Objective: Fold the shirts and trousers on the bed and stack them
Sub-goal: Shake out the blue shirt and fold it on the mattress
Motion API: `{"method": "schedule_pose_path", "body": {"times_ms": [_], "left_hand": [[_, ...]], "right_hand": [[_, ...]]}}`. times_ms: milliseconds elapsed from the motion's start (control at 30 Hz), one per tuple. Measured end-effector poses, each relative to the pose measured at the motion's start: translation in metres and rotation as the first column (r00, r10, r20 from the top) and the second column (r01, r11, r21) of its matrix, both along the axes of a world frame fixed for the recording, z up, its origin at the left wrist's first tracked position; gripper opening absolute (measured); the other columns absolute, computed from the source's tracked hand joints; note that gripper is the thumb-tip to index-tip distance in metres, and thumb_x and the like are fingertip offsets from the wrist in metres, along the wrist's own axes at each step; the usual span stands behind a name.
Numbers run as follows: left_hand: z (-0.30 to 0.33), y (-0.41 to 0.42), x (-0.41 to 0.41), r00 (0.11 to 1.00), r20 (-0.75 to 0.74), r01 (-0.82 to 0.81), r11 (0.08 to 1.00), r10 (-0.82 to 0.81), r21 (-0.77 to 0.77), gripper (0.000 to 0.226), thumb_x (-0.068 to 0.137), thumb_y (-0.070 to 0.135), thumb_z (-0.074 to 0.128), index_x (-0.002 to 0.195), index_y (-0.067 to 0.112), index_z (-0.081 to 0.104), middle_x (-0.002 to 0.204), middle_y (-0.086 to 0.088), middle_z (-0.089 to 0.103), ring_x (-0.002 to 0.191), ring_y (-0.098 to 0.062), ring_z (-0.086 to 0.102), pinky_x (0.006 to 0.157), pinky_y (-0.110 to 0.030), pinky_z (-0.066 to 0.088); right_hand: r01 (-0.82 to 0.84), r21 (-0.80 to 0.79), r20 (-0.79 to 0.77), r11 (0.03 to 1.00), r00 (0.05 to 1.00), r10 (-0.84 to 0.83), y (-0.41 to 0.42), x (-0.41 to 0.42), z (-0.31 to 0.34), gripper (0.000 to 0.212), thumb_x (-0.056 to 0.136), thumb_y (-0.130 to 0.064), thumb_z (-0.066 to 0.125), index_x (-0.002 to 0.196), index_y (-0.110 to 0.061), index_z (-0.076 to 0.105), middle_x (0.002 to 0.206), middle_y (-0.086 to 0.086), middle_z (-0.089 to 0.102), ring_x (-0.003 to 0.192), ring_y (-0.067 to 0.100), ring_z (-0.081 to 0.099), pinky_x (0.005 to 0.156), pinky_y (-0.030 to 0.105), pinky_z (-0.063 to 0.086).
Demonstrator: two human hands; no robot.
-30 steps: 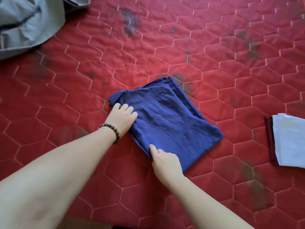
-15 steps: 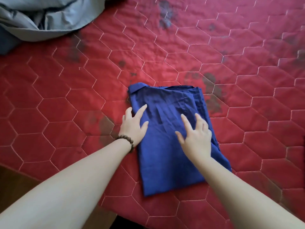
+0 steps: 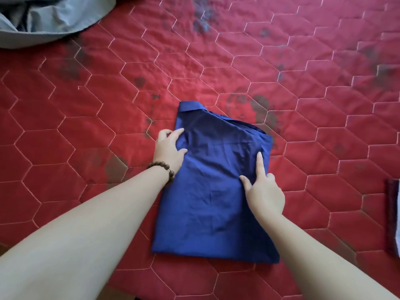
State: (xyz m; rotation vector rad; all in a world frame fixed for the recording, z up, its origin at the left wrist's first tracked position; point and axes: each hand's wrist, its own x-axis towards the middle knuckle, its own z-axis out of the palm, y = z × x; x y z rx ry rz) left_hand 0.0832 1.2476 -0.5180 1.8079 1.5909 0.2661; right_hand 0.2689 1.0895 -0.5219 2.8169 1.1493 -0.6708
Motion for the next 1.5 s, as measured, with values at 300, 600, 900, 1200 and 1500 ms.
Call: {"method": "schedule_pose_path", "body": {"times_ms": [300, 600, 900, 1200, 1500], "left_hand": [[-0.014, -0.065, -0.004, 0.696, -0.452, 0.703, 0.660, -0.558, 0.267, 0.061, 0.092, 0.034, 0.054, 0.148, 0.019, 0.035, 0.156, -0.017, 0.023, 0.144, -0.034, 0.022, 0.115, -0.052, 0.023], [-0.049, -0.064, -0.007, 0.621, -0.534, 0.729, 0.673, -0.574, 0.125, 0.064, 0.094, 0.057, 0.014, 0.149, 0.037, -0.010, 0.160, -0.001, -0.014, 0.147, -0.026, -0.013, 0.118, -0.042, -0.013], [-0.038, -0.121, -0.041, 0.644, -0.493, 0.739, 0.641, -0.585, 0.205, 0.060, 0.092, 0.041, 0.035, 0.146, 0.015, 0.038, 0.153, -0.018, 0.030, 0.143, -0.033, 0.027, 0.113, -0.057, 0.025], [-0.038, -0.106, -0.087, 0.596, -0.383, 0.802, 0.550, -0.706, 0.234, 0.053, 0.095, 0.033, 0.034, 0.144, 0.015, 0.041, 0.152, -0.011, 0.035, 0.142, -0.032, 0.030, 0.114, -0.048, 0.019], [-0.022, -0.067, -0.110, 0.568, -0.498, 0.820, 0.506, -0.655, 0.269, 0.063, 0.076, 0.000, 0.041, 0.135, 0.019, 0.055, 0.148, -0.017, 0.040, 0.136, -0.041, 0.036, 0.108, -0.058, 0.031]], "right_hand": [[-0.599, 0.253, 0.300, 0.760, 0.795, 0.527, -0.007, -0.019, -0.003, 0.063, 0.088, -0.022, 0.066, 0.144, -0.008, 0.042, 0.154, 0.014, 0.033, 0.143, 0.035, 0.027, 0.115, 0.057, 0.022], [-0.301, 0.078, 0.180, 0.951, 0.942, 0.283, -0.002, -0.027, -0.043, 0.064, 0.097, -0.058, 0.016, 0.152, -0.032, 0.000, 0.162, -0.003, -0.005, 0.149, 0.016, -0.007, 0.118, 0.048, -0.011], [-0.530, 0.172, 0.223, 0.830, 0.842, 0.492, -0.041, -0.071, -0.028, 0.059, 0.097, -0.043, 0.036, 0.148, -0.016, 0.036, 0.158, 0.007, 0.023, 0.148, 0.026, 0.016, 0.116, 0.060, 0.010], [-0.515, 0.093, 0.146, 0.852, 0.853, 0.500, -0.099, -0.038, -0.022, 0.057, 0.097, -0.048, 0.027, 0.150, -0.027, 0.026, 0.158, 0.000, 0.022, 0.147, 0.021, 0.017, 0.116, 0.058, 0.012], [-0.750, 0.020, 0.222, 0.661, 0.648, 0.729, -0.116, 0.054, 0.003, 0.094, 0.071, 0.009, 0.052, 0.150, -0.030, 0.020, 0.157, 0.006, 0.024, 0.144, 0.032, 0.024, 0.114, 0.059, 0.019]]}}
